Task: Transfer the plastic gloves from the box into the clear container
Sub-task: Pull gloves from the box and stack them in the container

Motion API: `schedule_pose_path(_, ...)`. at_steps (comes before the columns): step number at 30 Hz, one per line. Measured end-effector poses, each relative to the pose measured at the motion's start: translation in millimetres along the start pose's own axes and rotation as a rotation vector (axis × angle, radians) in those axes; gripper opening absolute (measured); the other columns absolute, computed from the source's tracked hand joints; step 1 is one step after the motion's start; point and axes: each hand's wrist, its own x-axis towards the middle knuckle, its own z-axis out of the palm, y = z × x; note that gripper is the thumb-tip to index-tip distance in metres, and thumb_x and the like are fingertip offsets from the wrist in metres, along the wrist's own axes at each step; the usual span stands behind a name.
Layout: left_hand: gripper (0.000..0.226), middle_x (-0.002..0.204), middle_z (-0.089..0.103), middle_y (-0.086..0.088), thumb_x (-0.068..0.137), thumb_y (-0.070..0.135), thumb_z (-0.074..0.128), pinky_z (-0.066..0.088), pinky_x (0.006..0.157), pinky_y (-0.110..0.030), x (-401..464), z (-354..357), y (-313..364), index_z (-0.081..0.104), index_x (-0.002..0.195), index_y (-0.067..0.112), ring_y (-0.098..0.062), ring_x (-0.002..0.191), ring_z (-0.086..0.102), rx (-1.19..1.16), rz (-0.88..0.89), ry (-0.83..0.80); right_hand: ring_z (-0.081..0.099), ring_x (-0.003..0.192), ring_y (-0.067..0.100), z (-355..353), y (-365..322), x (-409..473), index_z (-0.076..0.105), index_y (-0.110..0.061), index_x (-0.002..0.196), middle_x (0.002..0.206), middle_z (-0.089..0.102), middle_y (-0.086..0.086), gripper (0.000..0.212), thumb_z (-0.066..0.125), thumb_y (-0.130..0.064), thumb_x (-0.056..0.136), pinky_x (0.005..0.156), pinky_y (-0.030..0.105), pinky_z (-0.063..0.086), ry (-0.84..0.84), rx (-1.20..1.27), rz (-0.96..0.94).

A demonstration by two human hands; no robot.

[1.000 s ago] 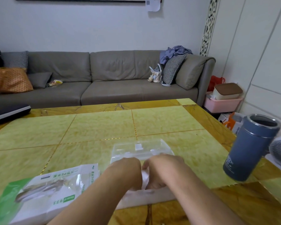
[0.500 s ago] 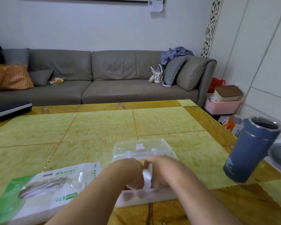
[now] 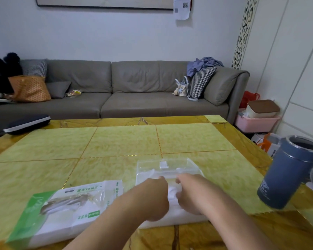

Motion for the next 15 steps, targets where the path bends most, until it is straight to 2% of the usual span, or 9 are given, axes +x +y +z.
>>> schedule_pose_path(1, 0.045, 0.094, 0.057, 0.0, 0.094, -0.001, 0.039, 0.05, 0.06, -0.028, -5, 1, -1, 0.042, 0.137, 0.011, -0.018, 0.082, 0.061, -0.035, 0.029, 0.049, 0.069, 0.108, 0.022, 0, 0, -2, 0.057, -0.022, 0.14, 0.132, 0.064, 0.002, 0.038, 0.051, -0.019, 0.103, 0.094, 0.038, 0.058, 0.033, -0.035, 0.003)
schedule_pose_path(3, 0.054, 0.113, 0.063, 0.002, 0.09, -0.003, 0.04, 0.06, 0.08, -0.038, -17, 2, -9, 0.045, 0.137, 0.023, -0.018, 0.099, 0.066, -0.135, 0.089, 0.167, 0.069, 0.106, 0.023, -1, -4, -8, 0.062, -0.02, 0.133, 0.127, 0.065, 0.003, 0.034, 0.049, -0.016, 0.102, 0.092, 0.038, 0.059, 0.101, -0.081, -0.006)
schedule_pose_path(5, 0.053, 0.119, 0.064, 0.011, 0.094, 0.0, 0.041, 0.057, 0.09, -0.03, -27, 3, -18, 0.05, 0.136, 0.031, -0.008, 0.106, 0.062, -0.258, 0.173, 0.32, 0.069, 0.104, 0.025, -2, -6, -15, 0.063, -0.019, 0.129, 0.125, 0.064, 0.003, 0.035, 0.046, -0.009, 0.1, 0.091, 0.039, 0.059, 0.16, -0.097, -0.006)
schedule_pose_path(7, 0.036, 0.107, 0.066, 0.018, 0.099, 0.01, 0.047, 0.05, 0.083, -0.014, -39, 5, -35, 0.06, 0.123, 0.033, 0.001, 0.098, 0.061, -0.415, 0.218, 0.498, 0.067, 0.107, 0.025, -3, -16, -18, 0.062, -0.019, 0.129, 0.126, 0.064, 0.002, 0.041, 0.043, -0.003, 0.096, 0.091, 0.039, 0.058, 0.205, -0.088, -0.01)
schedule_pose_path(9, 0.021, 0.092, 0.067, 0.019, 0.098, 0.018, 0.056, 0.046, 0.073, -0.009, -50, 6, -55, 0.065, 0.109, 0.033, 0.003, 0.088, 0.061, -0.511, 0.187, 0.671, 0.064, 0.113, 0.023, -3, -29, -24, 0.06, -0.022, 0.132, 0.131, 0.061, -0.001, 0.047, 0.042, 0.0, 0.094, 0.092, 0.036, 0.056, 0.264, -0.06, -0.049)
schedule_pose_path(13, 0.017, 0.088, 0.065, 0.02, 0.096, 0.019, 0.06, 0.05, 0.069, -0.015, -68, 14, -128, 0.064, 0.101, 0.034, 0.002, 0.081, 0.061, -0.482, -0.086, 0.835, 0.052, 0.125, 0.013, 14, -69, -37, 0.049, -0.026, 0.142, 0.138, 0.052, -0.012, 0.057, 0.044, 0.002, 0.093, 0.105, 0.026, 0.046, 0.443, -0.038, -0.371)
schedule_pose_path(15, 0.016, 0.089, 0.065, 0.018, 0.094, 0.019, 0.061, 0.049, 0.064, -0.017, -74, 16, -163, 0.064, 0.095, 0.035, 0.002, 0.076, 0.06, -0.399, -0.239, 0.809, 0.048, 0.127, 0.015, 28, -89, -47, 0.05, -0.024, 0.14, 0.136, 0.05, -0.01, 0.059, 0.042, 0.003, 0.089, 0.109, 0.03, 0.045, 0.404, -0.078, -0.555)
